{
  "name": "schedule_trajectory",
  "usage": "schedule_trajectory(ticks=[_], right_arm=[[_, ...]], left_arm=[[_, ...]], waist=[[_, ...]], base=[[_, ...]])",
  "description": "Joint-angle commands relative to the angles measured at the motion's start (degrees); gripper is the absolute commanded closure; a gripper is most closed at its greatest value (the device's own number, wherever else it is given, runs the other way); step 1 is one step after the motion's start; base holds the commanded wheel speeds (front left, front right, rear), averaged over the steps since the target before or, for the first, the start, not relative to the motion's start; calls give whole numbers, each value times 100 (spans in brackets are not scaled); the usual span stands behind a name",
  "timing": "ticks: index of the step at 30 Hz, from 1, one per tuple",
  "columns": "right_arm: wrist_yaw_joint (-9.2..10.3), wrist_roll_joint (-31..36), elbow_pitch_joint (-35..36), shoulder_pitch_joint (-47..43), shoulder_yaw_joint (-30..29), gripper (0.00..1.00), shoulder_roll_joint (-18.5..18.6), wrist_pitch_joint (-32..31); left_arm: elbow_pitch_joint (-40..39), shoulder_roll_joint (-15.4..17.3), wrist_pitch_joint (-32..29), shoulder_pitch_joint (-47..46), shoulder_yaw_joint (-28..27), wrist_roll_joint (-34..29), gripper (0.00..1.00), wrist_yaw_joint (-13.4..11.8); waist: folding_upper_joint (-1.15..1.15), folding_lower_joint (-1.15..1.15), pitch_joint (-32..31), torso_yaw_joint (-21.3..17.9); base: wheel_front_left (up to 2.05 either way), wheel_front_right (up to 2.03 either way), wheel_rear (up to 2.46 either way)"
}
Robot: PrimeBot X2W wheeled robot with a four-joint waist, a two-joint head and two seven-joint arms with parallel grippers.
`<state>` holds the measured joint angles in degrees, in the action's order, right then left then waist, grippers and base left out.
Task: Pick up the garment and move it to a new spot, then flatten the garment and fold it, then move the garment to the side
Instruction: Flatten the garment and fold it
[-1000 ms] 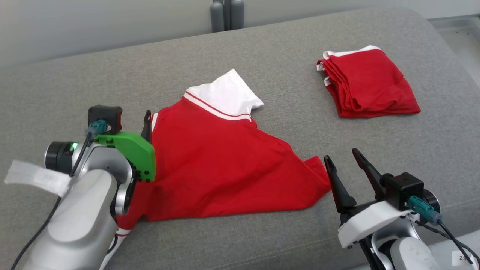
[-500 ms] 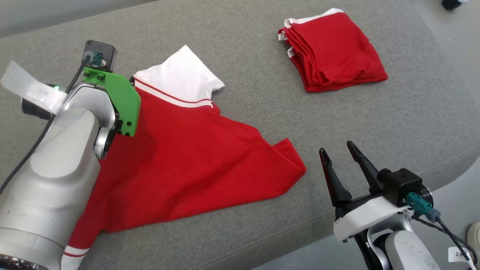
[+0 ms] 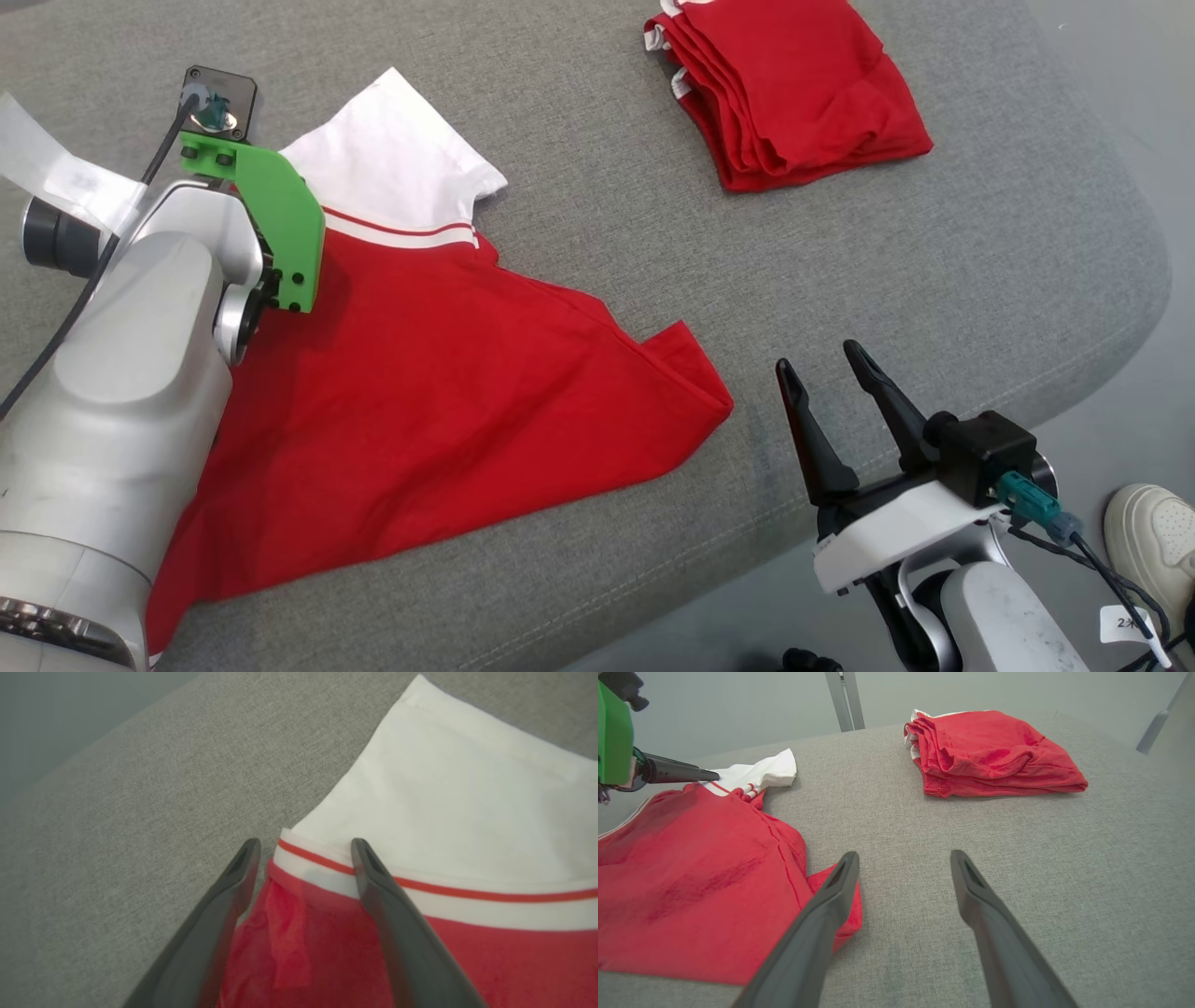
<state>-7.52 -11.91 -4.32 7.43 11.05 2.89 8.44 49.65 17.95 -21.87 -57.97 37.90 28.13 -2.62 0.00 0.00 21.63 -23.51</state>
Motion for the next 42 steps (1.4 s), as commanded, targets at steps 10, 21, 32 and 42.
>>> schedule_trajectory(ticks=[10, 21, 32, 42], right_arm=[[7, -41, -114, 130, 80, 0, 0, 74], [7, -49, -126, 117, 66, 0, 0, 72], [7, -56, -148, 101, 121, 0, 0, 61], [7, -27, -109, 64, 130, 0, 0, 73]], left_arm=[[298, 59, 66, -249, 28, 39, 100, 70], [567, 42, -85, -268, 38, 124, 51, -33], [627, 21, -191, -319, 45, 243, 0, 6], [659, 87, -572, -298, 130, 318, 100, 110]], waist=[[0, 0, 97, -136], [0, 0, 89, -166], [0, 0, -26, -134], [0, 0, 115, -248]], base=[[0, 0, 0], [0, 0, 0], [0, 0, 0], [0, 0, 0]])
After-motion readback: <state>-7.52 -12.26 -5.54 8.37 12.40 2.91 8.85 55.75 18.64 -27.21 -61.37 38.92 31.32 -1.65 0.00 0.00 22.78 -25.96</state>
